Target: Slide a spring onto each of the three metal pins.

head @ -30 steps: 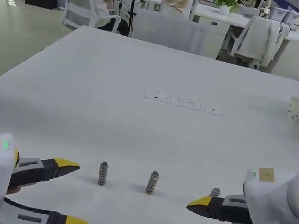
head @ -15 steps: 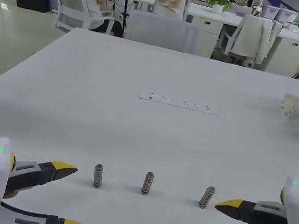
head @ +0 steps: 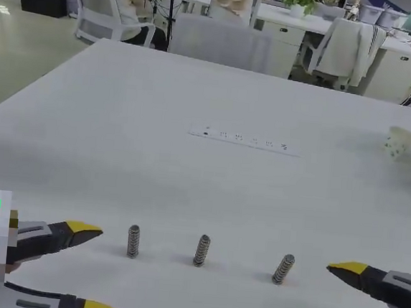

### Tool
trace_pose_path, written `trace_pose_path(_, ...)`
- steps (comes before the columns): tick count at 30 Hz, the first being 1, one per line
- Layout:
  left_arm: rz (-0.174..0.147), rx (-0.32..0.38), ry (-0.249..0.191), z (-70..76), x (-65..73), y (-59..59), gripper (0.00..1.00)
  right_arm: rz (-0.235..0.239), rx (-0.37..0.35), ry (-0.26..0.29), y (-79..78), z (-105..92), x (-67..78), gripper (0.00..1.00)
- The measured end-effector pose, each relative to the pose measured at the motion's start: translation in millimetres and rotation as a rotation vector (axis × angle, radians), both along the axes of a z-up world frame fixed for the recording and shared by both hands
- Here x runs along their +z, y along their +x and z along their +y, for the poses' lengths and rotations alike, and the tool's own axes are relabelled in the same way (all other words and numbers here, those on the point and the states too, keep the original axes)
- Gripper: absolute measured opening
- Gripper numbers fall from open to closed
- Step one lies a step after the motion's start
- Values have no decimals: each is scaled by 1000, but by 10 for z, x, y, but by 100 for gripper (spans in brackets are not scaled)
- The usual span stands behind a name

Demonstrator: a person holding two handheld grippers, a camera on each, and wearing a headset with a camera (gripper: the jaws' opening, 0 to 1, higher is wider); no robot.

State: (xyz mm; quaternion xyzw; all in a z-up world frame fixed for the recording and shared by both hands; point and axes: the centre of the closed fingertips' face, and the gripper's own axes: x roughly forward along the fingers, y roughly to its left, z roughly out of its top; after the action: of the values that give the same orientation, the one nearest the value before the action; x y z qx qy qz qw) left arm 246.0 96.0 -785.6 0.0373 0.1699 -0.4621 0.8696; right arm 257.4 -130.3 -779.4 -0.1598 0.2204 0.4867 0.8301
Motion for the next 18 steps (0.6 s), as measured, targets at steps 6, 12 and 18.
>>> trace_pose_path(6, 2, 2, 4, 16, -6, -3, 72, -5, -7, 4, 35, -73, -65, 76)
trace_pose_path(12, 2, 6, 4, 25, -6, -6, 73, -14, 2, 38, -5, -93, -110, 91)
trace_pose_path(18, 3, 10, 8, 38, -13, -9, 74, -24, -6, 49, -13, -139, -150, 99)
